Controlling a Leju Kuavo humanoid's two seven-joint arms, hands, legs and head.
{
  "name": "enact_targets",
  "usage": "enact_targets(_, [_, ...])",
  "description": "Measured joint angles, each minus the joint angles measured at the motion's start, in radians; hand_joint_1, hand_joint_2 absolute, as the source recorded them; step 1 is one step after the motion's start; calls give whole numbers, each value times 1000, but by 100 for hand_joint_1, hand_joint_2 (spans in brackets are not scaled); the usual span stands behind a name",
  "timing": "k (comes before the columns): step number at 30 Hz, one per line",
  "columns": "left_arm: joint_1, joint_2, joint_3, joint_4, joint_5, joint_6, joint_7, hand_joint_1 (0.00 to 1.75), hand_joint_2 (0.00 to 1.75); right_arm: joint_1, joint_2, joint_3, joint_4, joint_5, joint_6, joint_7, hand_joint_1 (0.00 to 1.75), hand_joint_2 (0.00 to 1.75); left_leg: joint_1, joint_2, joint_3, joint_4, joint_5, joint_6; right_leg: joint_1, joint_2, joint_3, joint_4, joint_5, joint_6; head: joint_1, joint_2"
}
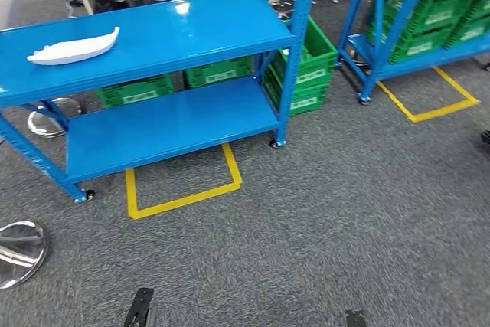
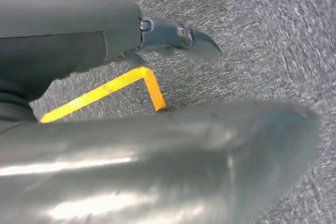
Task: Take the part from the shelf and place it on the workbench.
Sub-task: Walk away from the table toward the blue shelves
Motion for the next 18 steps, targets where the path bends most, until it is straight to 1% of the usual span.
enact_targets(1, [0,0,0,0,0,-1,-1,0,0,1,0,0,0,2,2,1,0,175,0,-15,0,0,0,0,-1,3,-18,30,-3,0,1,0])
enact_targets(2, [1,0,0,0,0,-1,-2,0,0,1,0,0,0,4,4,2,0,175,2,-30,1,1,1,-2,-2,5,-16,18,16,0,1,0])
enact_targets(3, [1,0,0,0,0,-1,-3,0,0,0,0,0,0,6,6,3,0,175,4,-46,2,2,1,-5,-5,10,5,-32,51,1,1,0])
enact_targets(4, [1,0,0,0,0,-1,-3,0,0,-1,0,0,0,8,7,4,0,175,7,-61,3,4,0,-10,-10,27,38,-105,90,5,1,0])
enact_targets(5, [0,1,0,0,0,-1,-3,0,0,-1,2,0,1,9,8,5,0,175,9,-76,1,9,-2,-17,-16,55,69,-172,116,9,3,0])
enact_targets(6, [0,2,0,0,0,-1,-3,0,0,-2,3,0,3,9,9,6,0,175,10,-88,-2,14,-2,-24,-20,79,92,-218,131,10,5,0])
enact_targets(7, [0,4,0,0,0,-1,-3,0,0,-3,5,0,4,9,10,7,0,175,11,-99,-7,16,-1,-32,-22,97,103,-241,134,7,5,0])
enact_targets(8, [1,5,0,-1,0,0,-3,0,0,-3,6,0,5,9,12,8,0,175,12,-110,-11,15,2,-39,-21,100,104,-243,131,-1,6,0])
enact_targets(9, [3,5,0,-1,0,0,-3,0,0,-4,6,0,5,9,14,8,0,175,13,-120,-14,12,6,-45,-19,88,104,-242,133,-10,5,0])
enact_targets(10, [5,5,0,-1,0,0,-3,0,0,-5,6,-1,5,9,15,9,0,175,13,-117,-17,12,7,-50,-19,77,104,-242,136,-17,4,0])
enact_targets(11, [6,5,0,-1,0,0,-3,0,0,-4,7,-1,5,9,16,9,0,175,12,-99,-24,23,-2,-54,-18,64,105,-243,137,-25,0,0])
enact_targets(12, [4,5,0,0,1,0,-3,0,0,-4,7,-1,5,10,17,9,0,175,9,-71,-40,54,-21,-57,-18,50,105,-244,138,-31,-4,0])
enact_targets(13, [2,5,0,0,1,-1,-3,0,0,-3,7,-1,5,11,17,9,0,175,6,-37,-67,109,-52,-59,-16,35,105,-245,137,-36,-8,0])
enact_targets(14, [-1,5,0,0,1,-2,-3,0,0,-1,7,-2,5,11,18,8,0,175,5,-12,-102,181,-86,-60,-13,18,104,-245,136,-40,-11,0])
enact_targets(15, [-2,5,0,0,1,-2,-3,0,0,1,7,-2,5,11,18,8,0,175,5,0,-136,250,-114,-60,-10,1,103,-245,135,-42,-12,0])
enact_targets(16, [-1,5,0,0,1,-3,-3,0,0,1,7,-2,5,11,18,8,0,175,5,5,-157,296,-125,-59,-7,-15,104,-245,134,-43,-12,0])
enact_targets(17, [0,5,0,0,1,-3,-3,0,0,1,7,-2,5,11,18,8,0,175,4,7,-160,305,-117,-56,-5,-30,105,-245,133,-44,-12,0])
enact_targets(18, [1,5,1,0,2,-3,-4,0,0,-1,7,-2,5,11,18,8,0,175,3,10,-142,273,-91,-52,-3,-42,106,-245,132,-45,-12,0])
